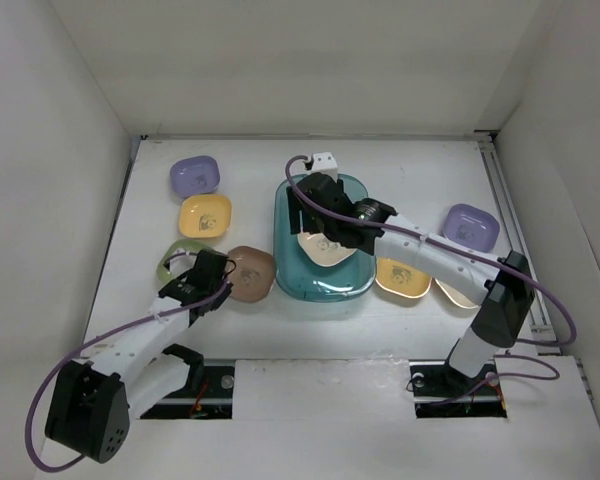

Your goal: Place the plates into the plastic bin on the countertop

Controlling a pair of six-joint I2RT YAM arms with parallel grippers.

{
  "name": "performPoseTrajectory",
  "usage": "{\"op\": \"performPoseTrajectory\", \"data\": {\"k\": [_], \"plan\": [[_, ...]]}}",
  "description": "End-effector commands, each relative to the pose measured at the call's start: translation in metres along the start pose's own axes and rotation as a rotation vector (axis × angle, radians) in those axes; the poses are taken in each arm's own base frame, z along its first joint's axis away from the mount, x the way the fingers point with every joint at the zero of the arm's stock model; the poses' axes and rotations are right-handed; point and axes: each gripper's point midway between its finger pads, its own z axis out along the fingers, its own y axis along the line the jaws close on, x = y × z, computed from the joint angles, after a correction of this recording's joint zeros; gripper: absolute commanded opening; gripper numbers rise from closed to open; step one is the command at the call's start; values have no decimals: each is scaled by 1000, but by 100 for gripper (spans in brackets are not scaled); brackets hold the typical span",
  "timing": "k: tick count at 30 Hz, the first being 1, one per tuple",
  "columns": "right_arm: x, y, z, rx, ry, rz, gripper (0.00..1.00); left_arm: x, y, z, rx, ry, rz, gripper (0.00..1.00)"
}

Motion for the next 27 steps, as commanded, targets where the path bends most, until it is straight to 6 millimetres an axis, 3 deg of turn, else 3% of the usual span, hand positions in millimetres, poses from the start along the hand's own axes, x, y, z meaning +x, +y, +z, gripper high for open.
{"op": "performPoseTrajectory", "data": {"k": [1,9,20,23,26,27], "plan": [[-22,-5,-10,-9,-67,35,75,-17,-3,-9,-5,-64,-30,0],[-24,-12,-15,-5,-75,35,75,-49,-22,-28,-37,-146,-39,0],[-32,-36,-24,32,-92,50,75,-137,-59,-85,-91,-423,-101,0],[-36,-50,-32,58,-106,60,75,-154,-98,-98,20,-445,-64,0],[-32,-87,-38,145,-106,86,75,-134,-149,-97,223,-315,102,0],[-30,-89,-42,145,-107,97,75,-136,-156,-96,242,-324,93,0]]}}
